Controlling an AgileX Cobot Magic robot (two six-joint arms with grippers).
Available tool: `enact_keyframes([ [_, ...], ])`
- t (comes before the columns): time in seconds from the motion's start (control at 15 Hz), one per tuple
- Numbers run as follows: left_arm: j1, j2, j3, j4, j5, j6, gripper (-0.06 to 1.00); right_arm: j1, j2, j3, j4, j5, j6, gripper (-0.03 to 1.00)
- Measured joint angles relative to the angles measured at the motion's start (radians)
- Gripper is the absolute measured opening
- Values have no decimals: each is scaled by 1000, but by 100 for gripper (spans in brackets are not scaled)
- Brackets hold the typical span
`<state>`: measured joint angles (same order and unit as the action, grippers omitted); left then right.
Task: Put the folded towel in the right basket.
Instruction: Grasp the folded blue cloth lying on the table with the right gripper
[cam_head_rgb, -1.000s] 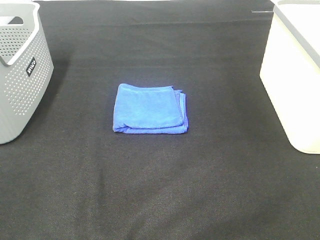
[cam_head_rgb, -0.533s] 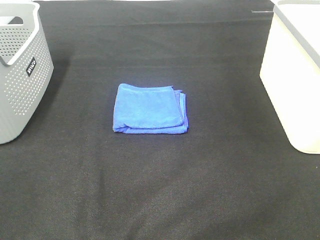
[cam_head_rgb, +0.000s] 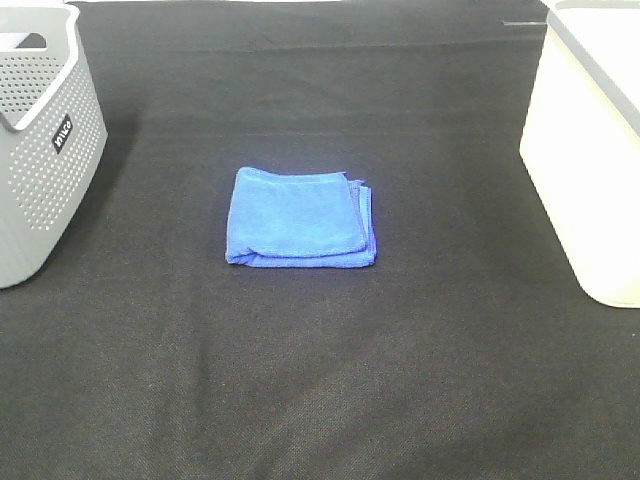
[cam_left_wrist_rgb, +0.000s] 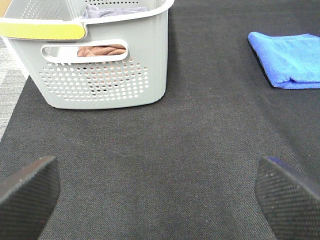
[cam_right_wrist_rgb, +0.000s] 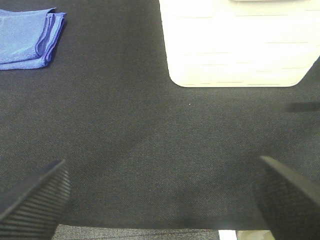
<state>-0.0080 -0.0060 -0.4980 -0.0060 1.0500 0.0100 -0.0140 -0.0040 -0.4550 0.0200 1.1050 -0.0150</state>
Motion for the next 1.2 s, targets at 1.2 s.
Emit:
enact_keyframes([
  [1.2, 0, 0, 0, 0, 0, 0, 99, 0, 1230, -864, 532, 106, -85, 96],
])
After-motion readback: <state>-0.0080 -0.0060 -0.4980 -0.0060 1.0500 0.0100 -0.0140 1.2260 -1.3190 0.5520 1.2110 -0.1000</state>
